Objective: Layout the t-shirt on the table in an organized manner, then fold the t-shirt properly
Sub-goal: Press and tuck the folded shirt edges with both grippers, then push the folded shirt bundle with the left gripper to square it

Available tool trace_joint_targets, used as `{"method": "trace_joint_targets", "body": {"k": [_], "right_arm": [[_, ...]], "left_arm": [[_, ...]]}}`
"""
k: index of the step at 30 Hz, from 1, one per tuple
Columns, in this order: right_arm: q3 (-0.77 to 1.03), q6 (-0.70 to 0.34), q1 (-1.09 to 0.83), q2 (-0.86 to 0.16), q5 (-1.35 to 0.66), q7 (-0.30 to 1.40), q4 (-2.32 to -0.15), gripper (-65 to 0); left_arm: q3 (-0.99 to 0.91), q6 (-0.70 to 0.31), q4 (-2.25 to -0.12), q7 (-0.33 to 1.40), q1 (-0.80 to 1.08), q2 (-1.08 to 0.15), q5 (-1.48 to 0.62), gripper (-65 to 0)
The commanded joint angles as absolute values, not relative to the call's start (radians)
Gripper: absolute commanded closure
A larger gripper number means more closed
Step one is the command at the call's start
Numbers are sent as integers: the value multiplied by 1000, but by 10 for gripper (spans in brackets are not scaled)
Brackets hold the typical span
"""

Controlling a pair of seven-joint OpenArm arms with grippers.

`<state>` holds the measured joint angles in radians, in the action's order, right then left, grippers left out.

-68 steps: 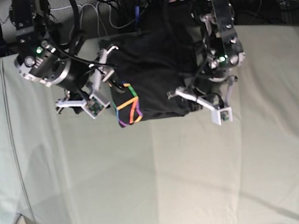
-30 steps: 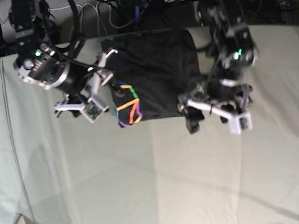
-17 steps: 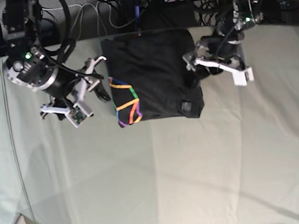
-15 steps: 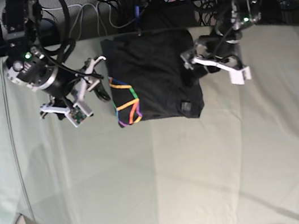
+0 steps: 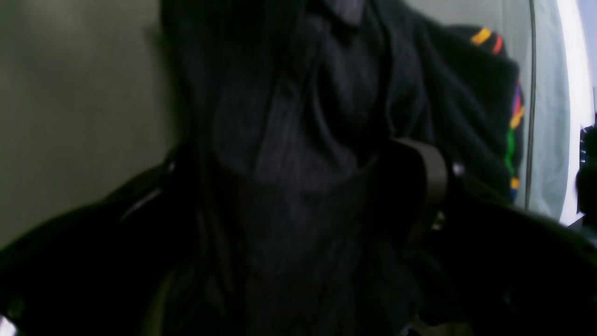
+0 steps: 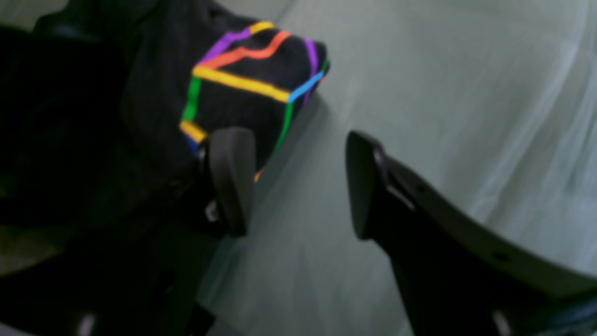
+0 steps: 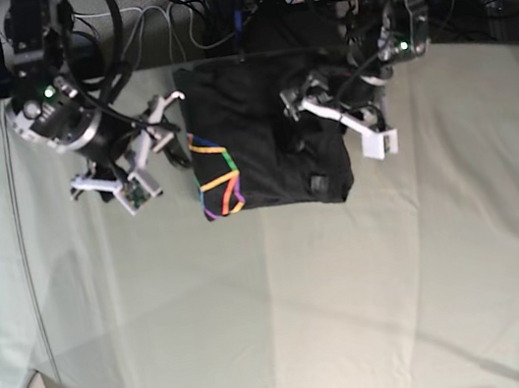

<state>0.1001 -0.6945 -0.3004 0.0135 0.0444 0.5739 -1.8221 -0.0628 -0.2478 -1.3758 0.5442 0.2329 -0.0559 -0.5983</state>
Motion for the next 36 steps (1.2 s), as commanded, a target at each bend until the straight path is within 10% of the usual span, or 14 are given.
{"method": "trace_joint_targets", "body": {"k": [1, 4, 10, 19, 36], "right_arm": [[101, -698, -295, 10, 25, 550, -1844, -322], [101, -698, -298, 8, 25, 550, -1844, -320], [165, -698, -294, 10, 25, 550, -1844, -319], [361, -698, -291, 10, 22, 542, -1844, -319], [542, -698, -300, 13, 22, 550, -1844, -318]], "left_arm": [[-56, -232, -1372, 567, 234, -68, -595, -520], [-50, -232, -1374, 562, 232, -73, -598, -427], [-47, -232, -1368, 568, 188, -73, -591, 0], [2, -234, -1319, 568, 59, -93, -549, 0], [932, -234, -1122, 559, -509, -107, -163, -1]]}}
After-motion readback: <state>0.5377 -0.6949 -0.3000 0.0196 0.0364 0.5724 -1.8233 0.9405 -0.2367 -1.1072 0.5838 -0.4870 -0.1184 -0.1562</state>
